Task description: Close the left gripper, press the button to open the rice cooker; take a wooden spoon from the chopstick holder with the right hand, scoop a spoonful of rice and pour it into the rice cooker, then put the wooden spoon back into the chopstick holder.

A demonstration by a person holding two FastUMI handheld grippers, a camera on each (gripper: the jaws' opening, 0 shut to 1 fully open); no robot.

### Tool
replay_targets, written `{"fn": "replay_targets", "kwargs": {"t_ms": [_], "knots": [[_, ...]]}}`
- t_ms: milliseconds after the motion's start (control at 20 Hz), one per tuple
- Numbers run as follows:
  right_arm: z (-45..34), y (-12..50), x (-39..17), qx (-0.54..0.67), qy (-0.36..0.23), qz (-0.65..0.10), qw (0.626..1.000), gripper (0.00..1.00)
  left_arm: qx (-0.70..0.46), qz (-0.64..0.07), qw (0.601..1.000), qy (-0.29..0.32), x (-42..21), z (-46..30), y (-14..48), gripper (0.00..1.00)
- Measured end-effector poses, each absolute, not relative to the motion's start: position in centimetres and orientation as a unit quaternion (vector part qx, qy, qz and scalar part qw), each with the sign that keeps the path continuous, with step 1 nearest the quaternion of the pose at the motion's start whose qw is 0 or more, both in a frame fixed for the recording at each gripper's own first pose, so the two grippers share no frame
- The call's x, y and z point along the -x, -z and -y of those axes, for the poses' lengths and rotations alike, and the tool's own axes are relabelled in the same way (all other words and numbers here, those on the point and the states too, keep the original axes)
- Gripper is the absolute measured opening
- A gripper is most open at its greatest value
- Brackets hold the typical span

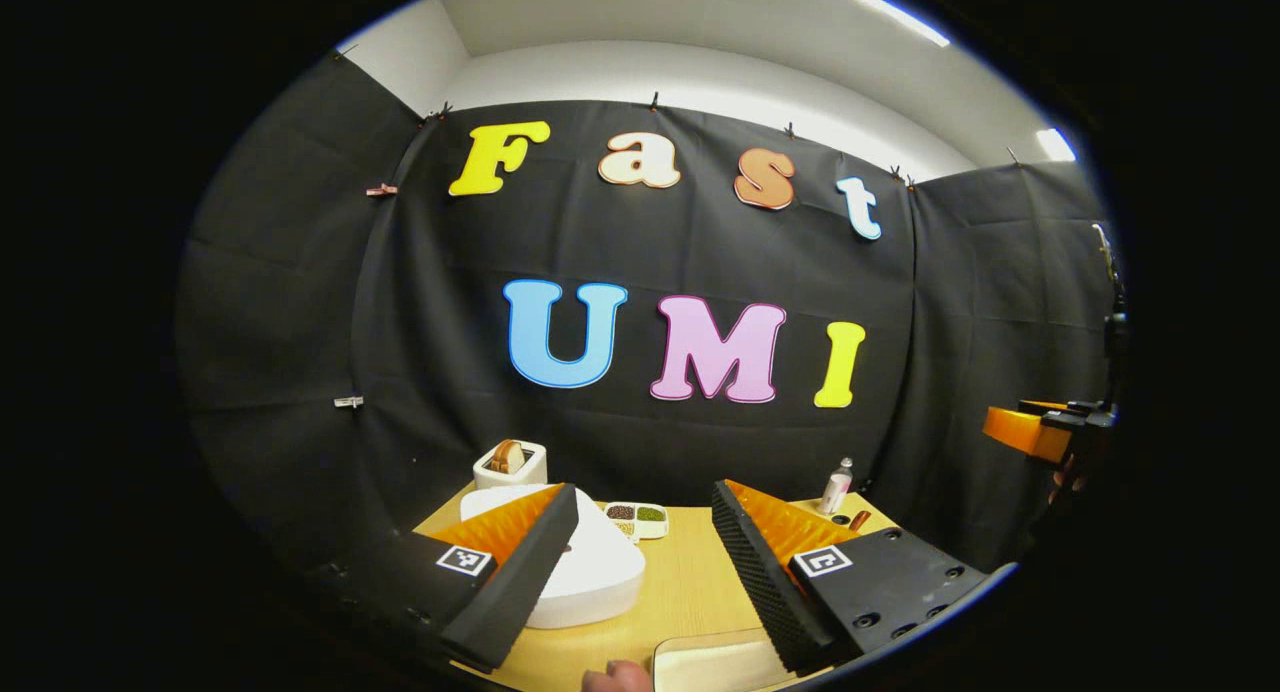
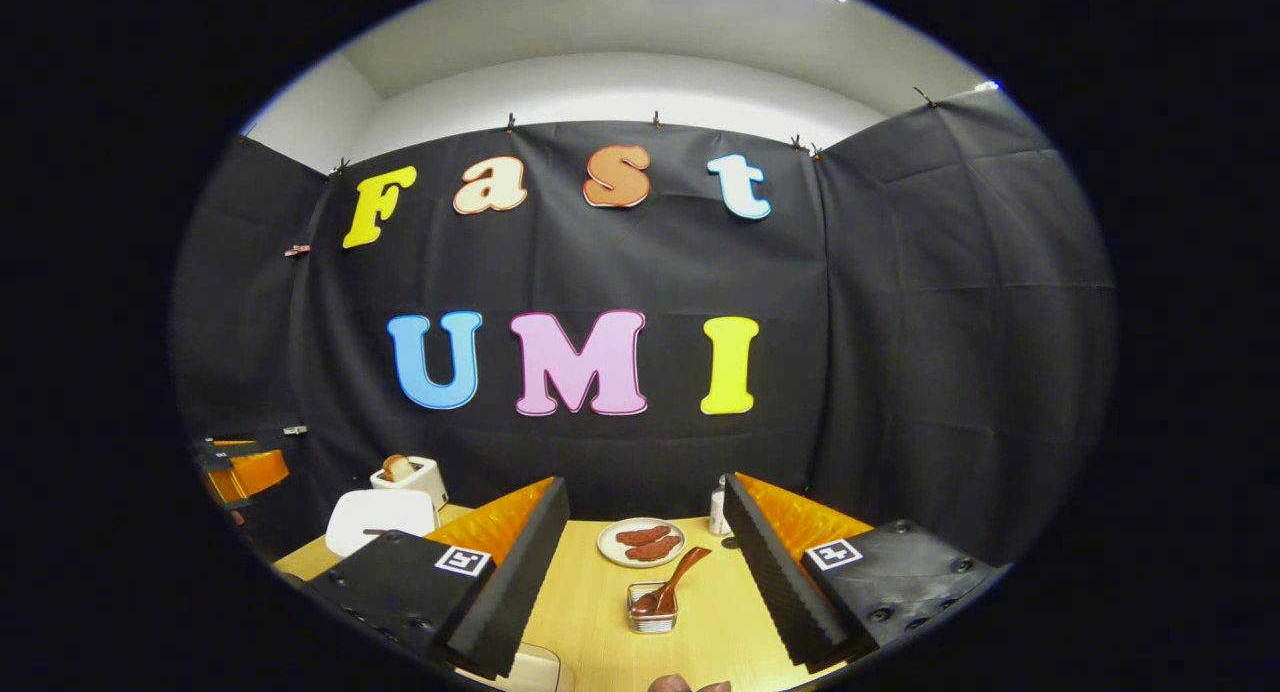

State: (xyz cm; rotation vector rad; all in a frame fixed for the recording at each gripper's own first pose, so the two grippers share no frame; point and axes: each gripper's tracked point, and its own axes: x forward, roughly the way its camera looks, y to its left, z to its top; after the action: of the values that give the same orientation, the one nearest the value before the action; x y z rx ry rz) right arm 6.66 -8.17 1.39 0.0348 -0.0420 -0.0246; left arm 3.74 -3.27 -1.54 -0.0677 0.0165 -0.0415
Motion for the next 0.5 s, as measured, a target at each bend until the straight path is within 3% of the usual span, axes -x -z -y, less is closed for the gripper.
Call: {"fn": "replay_targets", "kwargs": {"t_ms": [500], "knots": [[9.2, -2.5, -5.6, -0.001, 0.035, 0.044, 0.998, 0.98, 0.032, -0.012, 0.999, 0.001, -1.9, 1.1, 1.6, 0.94]]}}
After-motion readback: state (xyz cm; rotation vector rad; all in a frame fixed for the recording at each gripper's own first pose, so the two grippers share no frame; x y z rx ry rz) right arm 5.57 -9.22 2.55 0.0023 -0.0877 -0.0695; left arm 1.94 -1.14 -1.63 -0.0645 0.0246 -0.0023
